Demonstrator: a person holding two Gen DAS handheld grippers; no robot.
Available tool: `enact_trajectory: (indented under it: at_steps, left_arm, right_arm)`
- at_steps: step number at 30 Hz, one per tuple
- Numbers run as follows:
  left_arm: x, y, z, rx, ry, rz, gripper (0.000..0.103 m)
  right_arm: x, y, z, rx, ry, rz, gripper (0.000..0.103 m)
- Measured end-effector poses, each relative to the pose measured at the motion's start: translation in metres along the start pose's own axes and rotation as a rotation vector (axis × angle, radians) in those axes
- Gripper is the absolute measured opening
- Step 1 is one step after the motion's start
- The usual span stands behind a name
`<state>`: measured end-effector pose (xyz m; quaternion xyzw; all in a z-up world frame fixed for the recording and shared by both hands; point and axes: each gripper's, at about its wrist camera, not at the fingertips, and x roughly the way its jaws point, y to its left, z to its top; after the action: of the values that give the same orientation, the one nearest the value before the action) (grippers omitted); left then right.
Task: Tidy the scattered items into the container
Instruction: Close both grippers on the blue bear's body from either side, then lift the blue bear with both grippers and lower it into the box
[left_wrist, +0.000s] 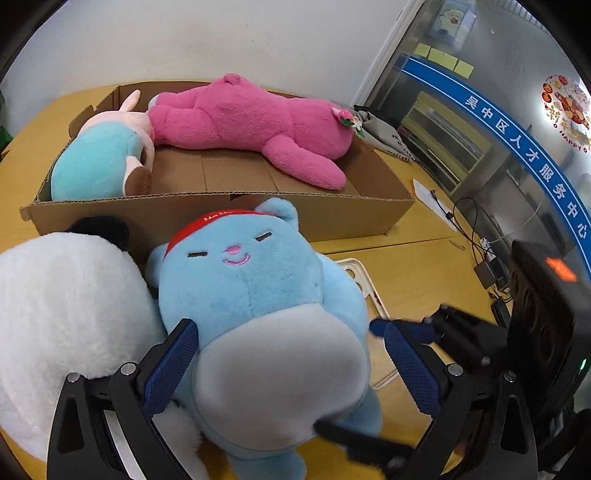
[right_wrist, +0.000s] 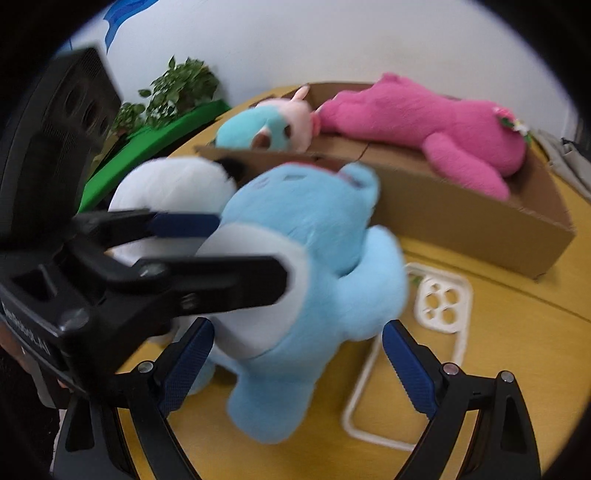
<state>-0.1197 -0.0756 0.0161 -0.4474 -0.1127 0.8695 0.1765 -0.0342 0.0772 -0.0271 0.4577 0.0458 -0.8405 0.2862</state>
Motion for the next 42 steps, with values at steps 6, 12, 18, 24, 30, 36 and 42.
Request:
enact_trajectory:
  at_steps: [6, 12, 18, 24, 30, 36, 42]
  left_arm:
    - [-0.004, 0.01, 0.008, -0.059, -0.012, -0.088, 0.101]
    - [-0.014, 0.028, 0.015, -0.149, -0.055, -0.267, 0.101]
    - [-0.014, 0.029, 0.022, -0.166, -0.05, -0.26, 0.101]
    - [-0.002, 0.028, 0.025, -0.188, -0.016, -0.181, 0.101]
    - [0.008, 0.031, 0.028, -0.211, 0.064, -0.071, 0.101]
    - [0.034, 0.025, 0.029, -0.163, 0.14, 0.097, 0.102]
    - [0.023, 0.03, 0.03, -0.206, 0.123, -0.01, 0.102]
  right_arm:
    - [0.011, -0.012, -0.002, 0.11, 0.003, 0.067, 0.097]
    - [0.006, -0.022, -0.01, 0.107, -0.021, 0.063, 0.097]
    - [-0.009, -0.043, -0.021, 0.122, -0.033, 0.037, 0.097]
    - [-0.016, -0.056, -0.027, 0.152, -0.037, 0.078, 0.097]
    - [0.0, -0.037, -0.02, 0.138, -0.024, 0.177, 0.098]
    - [0.025, -0.031, -0.014, 0.225, -0.034, 0.299, 0.086]
    - [0.016, -0.03, -0.02, 0.176, -0.093, 0.305, 0.07]
